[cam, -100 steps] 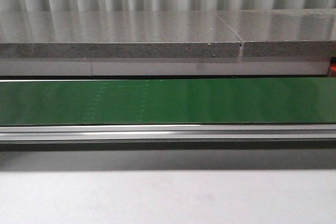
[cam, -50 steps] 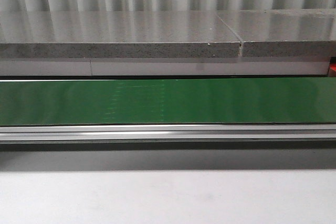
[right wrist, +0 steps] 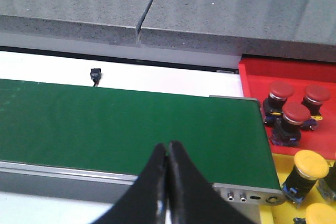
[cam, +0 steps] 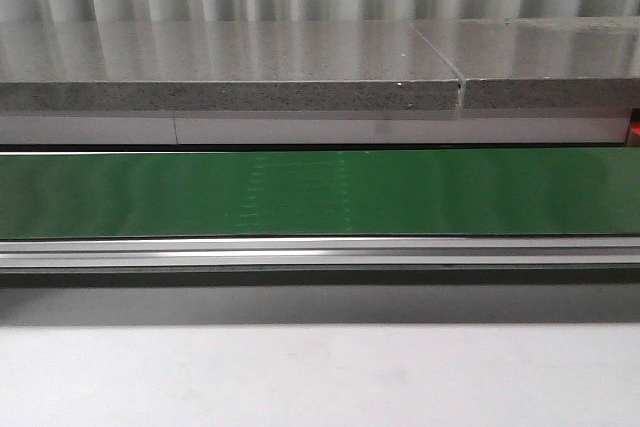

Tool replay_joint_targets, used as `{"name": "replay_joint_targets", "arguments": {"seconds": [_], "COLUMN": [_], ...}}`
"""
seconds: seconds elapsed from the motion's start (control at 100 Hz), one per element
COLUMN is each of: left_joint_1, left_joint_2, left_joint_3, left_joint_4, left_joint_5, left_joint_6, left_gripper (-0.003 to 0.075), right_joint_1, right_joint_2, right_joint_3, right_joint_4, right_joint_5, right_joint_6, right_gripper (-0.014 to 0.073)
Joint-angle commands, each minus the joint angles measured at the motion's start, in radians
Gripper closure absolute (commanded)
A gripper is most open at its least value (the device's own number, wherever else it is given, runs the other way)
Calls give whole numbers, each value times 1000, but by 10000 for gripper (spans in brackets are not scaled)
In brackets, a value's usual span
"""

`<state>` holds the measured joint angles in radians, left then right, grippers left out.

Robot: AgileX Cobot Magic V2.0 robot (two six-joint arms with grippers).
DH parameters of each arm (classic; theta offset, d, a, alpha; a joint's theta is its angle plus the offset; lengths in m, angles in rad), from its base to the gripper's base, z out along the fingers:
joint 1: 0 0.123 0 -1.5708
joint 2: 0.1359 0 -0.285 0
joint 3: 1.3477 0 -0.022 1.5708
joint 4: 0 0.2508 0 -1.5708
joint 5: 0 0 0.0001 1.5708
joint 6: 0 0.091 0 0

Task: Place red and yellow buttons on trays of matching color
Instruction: 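Move the left gripper down to the yellow button and grasp its base, then lower the yellow button onto the green belt and open the left gripper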

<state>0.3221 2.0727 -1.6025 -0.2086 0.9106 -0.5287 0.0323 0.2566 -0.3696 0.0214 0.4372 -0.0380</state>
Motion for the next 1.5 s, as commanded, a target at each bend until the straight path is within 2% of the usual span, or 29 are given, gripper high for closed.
{"name": "replay_joint_targets", "arguments": {"seconds": [0.0, 0.24, 0.36, 0.58, 0.73, 1.05, 1.49], "left_joint_1": [3, 3, 3, -6, -47, -130, -171], "left_joint_2": [-57, -94, -156, -283, -362, -520, -472], "left_joint_3": [-32, -54, -61, -59, -9, 234, 284], "left_joint_4": [-12, 62, 104, 125, 139, 135, 105], "left_joint_5": [-8, 64, 74, 106, 90, -10, 100], "left_joint_6": [2, 120, 241, 343, 345, 353, 353], "left_gripper": [529, 540, 554, 554, 554, 554, 554], "right_joint_1": [0, 0, 0, 0, 0, 0, 0], "right_joint_2": [9, 9, 9, 9, 9, 9, 9], "right_joint_3": [-27, -27, -27, -27, -27, -27, -27], "right_joint_4": [0, 0, 0, 0, 0, 0, 0], "right_joint_5": [-81, -81, -81, -81, -81, -81, -81], "right_joint_6": [-11, -11, -11, -11, -11, -11, -11], "right_gripper": [660, 660, 660, 660, 660, 660, 660]}}
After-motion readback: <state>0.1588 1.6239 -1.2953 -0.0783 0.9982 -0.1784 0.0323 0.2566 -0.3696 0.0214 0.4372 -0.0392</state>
